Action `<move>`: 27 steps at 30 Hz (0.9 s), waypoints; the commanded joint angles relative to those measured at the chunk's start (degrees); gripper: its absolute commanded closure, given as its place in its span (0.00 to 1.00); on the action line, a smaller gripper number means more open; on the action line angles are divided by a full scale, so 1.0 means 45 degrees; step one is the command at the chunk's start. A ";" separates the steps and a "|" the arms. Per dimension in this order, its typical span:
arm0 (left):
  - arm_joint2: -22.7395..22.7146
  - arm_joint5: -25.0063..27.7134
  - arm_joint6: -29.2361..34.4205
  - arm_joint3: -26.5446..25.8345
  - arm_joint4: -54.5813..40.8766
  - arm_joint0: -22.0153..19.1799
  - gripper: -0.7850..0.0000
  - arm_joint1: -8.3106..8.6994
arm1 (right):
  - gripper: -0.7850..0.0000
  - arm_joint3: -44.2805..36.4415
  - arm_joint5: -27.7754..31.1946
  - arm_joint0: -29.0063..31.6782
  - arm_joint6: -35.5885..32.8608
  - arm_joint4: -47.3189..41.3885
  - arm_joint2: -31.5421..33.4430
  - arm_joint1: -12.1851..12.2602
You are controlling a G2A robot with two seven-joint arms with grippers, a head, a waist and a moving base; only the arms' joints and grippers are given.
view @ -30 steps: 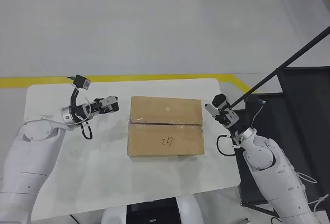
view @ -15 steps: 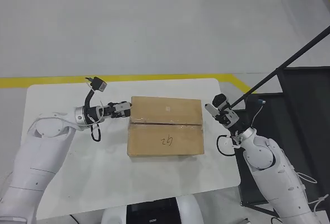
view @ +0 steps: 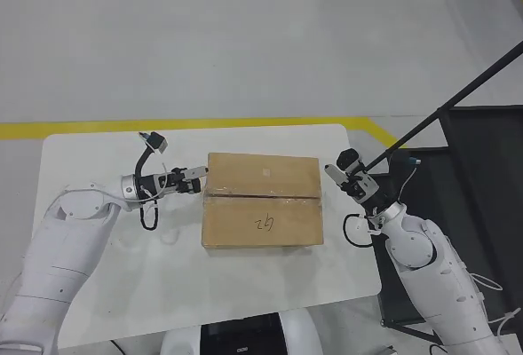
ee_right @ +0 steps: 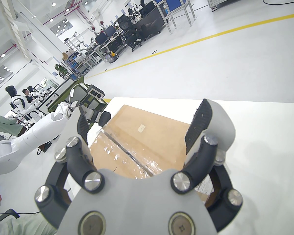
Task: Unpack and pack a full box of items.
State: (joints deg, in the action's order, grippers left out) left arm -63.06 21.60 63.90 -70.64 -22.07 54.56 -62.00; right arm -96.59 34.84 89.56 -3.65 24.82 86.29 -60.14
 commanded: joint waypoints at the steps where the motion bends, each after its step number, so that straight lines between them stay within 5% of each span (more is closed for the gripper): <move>1: 0.0013 -0.0011 0.0140 -0.0123 -0.0097 0.0070 0.00 0.0003 | 0.00 0.0000 -0.0001 0.0000 0.0005 0.0001 0.0000 0.0000; 12: 0.0042 -0.0034 -0.0069 -0.0073 0.0345 0.0001 0.00 0.0002 | 0.00 0.0000 -0.0001 0.0000 0.0005 0.0001 0.0000 0.0000; 21: -0.1244 0.0309 -0.0097 -0.2091 -0.0032 0.0847 0.00 0.0328 | 0.00 0.0000 -0.0001 0.0000 0.0005 0.0001 0.0000 0.0000; 27: -0.0778 -0.0280 0.0590 -0.2058 -0.0457 0.0853 0.00 0.0278 | 0.00 0.0000 -0.0001 0.0000 0.0005 0.0001 0.0000 0.0000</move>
State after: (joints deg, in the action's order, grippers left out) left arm -67.20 20.63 66.48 -80.65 -24.02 58.63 -60.62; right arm -96.59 34.84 89.56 -3.65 24.82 86.29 -60.14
